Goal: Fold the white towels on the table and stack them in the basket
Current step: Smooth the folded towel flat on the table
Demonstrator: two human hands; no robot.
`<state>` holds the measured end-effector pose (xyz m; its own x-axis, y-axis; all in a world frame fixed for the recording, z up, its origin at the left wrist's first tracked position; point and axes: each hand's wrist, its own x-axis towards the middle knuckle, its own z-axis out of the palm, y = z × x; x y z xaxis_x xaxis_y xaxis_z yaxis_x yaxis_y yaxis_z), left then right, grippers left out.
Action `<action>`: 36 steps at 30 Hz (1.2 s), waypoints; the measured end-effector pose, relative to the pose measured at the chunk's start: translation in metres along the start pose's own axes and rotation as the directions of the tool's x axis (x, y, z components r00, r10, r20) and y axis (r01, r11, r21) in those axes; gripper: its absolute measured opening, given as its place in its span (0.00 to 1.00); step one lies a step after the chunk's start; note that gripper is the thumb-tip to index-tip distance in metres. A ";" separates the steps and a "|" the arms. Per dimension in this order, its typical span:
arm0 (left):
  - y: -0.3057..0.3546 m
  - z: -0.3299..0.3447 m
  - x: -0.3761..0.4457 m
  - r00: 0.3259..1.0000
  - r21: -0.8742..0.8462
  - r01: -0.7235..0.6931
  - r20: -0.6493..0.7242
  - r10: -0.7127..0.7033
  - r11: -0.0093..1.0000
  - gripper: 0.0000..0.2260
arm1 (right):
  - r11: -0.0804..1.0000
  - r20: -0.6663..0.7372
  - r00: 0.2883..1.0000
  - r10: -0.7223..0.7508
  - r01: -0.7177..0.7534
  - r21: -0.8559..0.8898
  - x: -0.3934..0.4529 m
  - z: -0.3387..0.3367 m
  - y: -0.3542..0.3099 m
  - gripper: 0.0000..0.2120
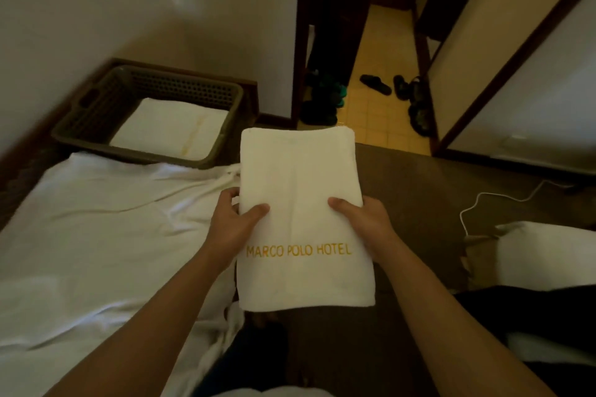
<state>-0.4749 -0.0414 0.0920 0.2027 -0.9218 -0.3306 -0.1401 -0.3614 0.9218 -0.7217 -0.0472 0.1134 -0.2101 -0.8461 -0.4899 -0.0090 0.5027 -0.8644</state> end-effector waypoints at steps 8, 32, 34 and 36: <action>0.046 0.033 0.155 0.998 0.010 -0.026 0.052 0.025 1.000 0.27 | 1.000 -0.060 0.998 -0.013 0.013 0.000 0.133 0.025 -0.072 0.14; 0.030 -0.150 0.377 0.454 -0.516 0.116 -0.732 -0.508 0.849 0.30 | 0.808 0.824 0.475 0.309 0.326 -0.491 0.428 0.466 -0.248 0.12; 0.017 -0.152 0.389 0.399 -0.558 0.122 -0.729 -0.556 0.821 0.28 | 0.794 0.817 0.449 0.361 0.312 -0.522 0.438 0.491 -0.241 0.08; 0.004 -0.151 0.400 0.371 -0.603 0.132 -0.706 -0.603 0.787 0.27 | 0.763 0.803 0.432 0.410 0.320 -0.561 0.451 0.510 -0.229 0.09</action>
<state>-0.2477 -0.3902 -0.0062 0.8441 -0.0248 -0.5356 0.5005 -0.3218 0.8037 -0.3162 -0.6344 0.0329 0.6908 -0.3021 -0.6569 -0.6228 0.2129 -0.7529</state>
